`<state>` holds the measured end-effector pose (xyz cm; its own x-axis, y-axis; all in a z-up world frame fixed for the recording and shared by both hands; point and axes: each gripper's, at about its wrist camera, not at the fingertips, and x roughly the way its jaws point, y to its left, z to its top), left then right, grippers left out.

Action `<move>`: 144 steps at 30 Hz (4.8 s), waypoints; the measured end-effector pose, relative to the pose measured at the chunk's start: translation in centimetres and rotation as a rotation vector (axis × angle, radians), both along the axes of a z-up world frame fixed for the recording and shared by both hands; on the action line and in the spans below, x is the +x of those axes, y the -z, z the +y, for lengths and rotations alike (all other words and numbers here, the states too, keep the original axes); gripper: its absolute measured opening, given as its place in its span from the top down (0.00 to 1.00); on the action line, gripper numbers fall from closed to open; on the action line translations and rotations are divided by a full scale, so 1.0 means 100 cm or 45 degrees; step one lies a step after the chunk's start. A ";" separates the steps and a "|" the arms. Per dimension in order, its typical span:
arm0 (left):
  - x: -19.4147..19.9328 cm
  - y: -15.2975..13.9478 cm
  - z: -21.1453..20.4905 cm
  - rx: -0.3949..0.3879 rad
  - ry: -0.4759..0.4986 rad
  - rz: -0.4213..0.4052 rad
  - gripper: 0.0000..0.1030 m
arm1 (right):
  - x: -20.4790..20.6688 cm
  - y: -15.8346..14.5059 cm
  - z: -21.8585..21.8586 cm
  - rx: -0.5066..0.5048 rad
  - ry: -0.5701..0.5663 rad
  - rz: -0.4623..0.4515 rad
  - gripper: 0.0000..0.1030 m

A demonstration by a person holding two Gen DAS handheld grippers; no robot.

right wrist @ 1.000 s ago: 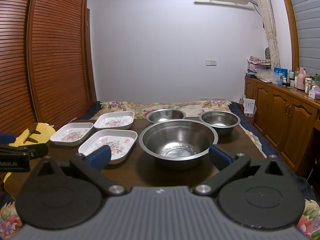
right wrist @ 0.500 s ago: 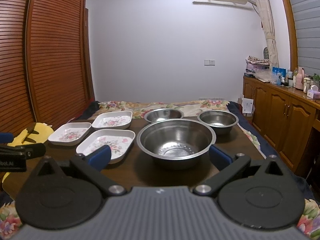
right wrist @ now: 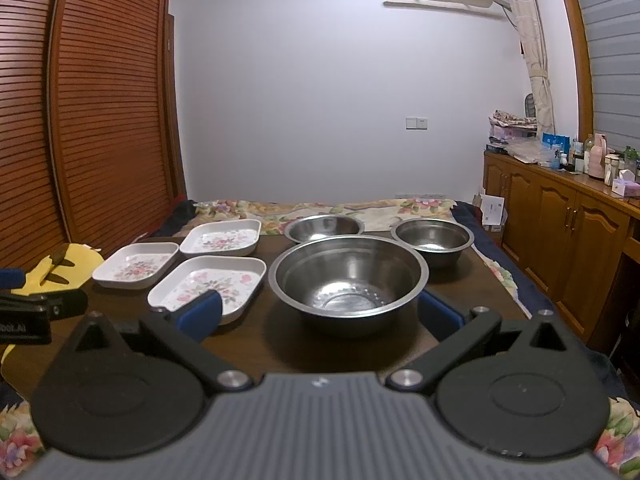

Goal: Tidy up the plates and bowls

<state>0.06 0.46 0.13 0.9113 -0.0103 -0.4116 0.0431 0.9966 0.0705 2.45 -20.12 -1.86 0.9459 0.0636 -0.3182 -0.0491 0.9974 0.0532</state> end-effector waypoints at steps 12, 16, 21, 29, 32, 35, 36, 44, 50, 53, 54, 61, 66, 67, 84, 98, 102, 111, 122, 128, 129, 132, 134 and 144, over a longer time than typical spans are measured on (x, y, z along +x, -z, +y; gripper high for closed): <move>0.002 0.003 0.001 -0.001 -0.002 0.008 0.00 | -0.001 0.001 0.000 -0.005 -0.002 0.002 0.00; 0.004 0.008 0.001 0.001 0.000 0.021 0.00 | -0.001 0.001 0.000 -0.003 -0.003 0.004 0.00; 0.006 0.014 0.001 0.000 0.000 0.040 0.00 | 0.001 0.003 0.001 -0.006 -0.004 0.012 0.00; 0.005 0.015 0.002 -0.005 -0.003 0.045 0.00 | 0.003 0.006 0.001 -0.006 -0.004 0.025 0.00; 0.005 0.015 0.002 -0.005 -0.003 0.046 0.00 | 0.003 0.007 0.001 -0.008 -0.003 0.025 0.00; 0.007 0.016 0.002 -0.008 -0.002 0.056 0.00 | 0.003 0.007 0.001 -0.007 -0.004 0.029 0.00; 0.007 0.017 0.003 -0.011 -0.001 0.064 0.00 | 0.004 0.008 0.001 -0.007 -0.005 0.030 0.00; 0.027 0.039 0.014 -0.080 0.017 0.202 0.00 | 0.018 0.013 0.006 -0.015 -0.059 0.050 0.00; 0.037 0.046 0.024 -0.080 0.016 0.275 0.00 | 0.036 0.012 0.024 -0.051 -0.139 0.063 0.00; 0.043 0.047 0.030 -0.096 0.005 0.306 0.00 | 0.043 0.009 0.033 -0.049 -0.183 0.067 0.00; 0.043 0.047 0.032 -0.101 0.006 0.303 0.00 | 0.045 0.008 0.035 -0.044 -0.198 0.066 0.00; 0.054 0.041 0.053 -0.113 -0.021 0.242 0.00 | 0.054 0.005 0.058 -0.066 -0.315 0.049 0.01; 0.072 0.036 0.067 -0.125 -0.005 0.207 0.00 | 0.069 0.010 0.072 -0.056 -0.362 0.109 0.18; 0.076 0.035 0.070 -0.134 0.002 0.198 0.00 | 0.072 0.012 0.075 -0.049 -0.373 0.118 0.22; 0.148 0.047 0.069 -0.243 0.186 0.220 0.51 | 0.102 0.036 0.100 -0.043 -0.300 0.242 0.44; 0.185 0.063 0.052 -0.183 0.235 0.295 0.69 | 0.117 0.046 0.095 -0.014 -0.202 0.282 0.51; 0.189 0.068 0.052 -0.180 0.241 0.322 0.73 | 0.119 0.047 0.095 -0.014 -0.189 0.286 0.55; 0.195 0.075 0.053 -0.189 0.222 0.340 0.80 | 0.126 0.049 0.097 -0.015 -0.159 0.281 0.58; 0.193 0.074 0.056 -0.213 0.226 0.339 0.85 | 0.137 0.058 0.094 0.004 -0.139 0.325 0.63; 0.182 0.071 0.061 -0.232 0.234 0.332 0.86 | 0.137 0.055 0.091 0.013 -0.144 0.341 0.70; 0.178 0.071 0.062 -0.235 0.236 0.332 0.86 | 0.135 0.055 0.090 0.016 -0.149 0.341 0.70; 0.165 0.069 0.065 -0.249 0.234 0.316 0.86 | 0.128 0.053 0.086 0.036 -0.171 0.330 0.71; 0.154 0.067 0.068 -0.260 0.235 0.303 0.85 | 0.123 0.051 0.086 0.037 -0.192 0.323 0.71; 0.094 0.069 0.082 -0.278 0.225 0.295 0.85 | 0.082 0.049 0.090 0.022 -0.300 0.301 0.71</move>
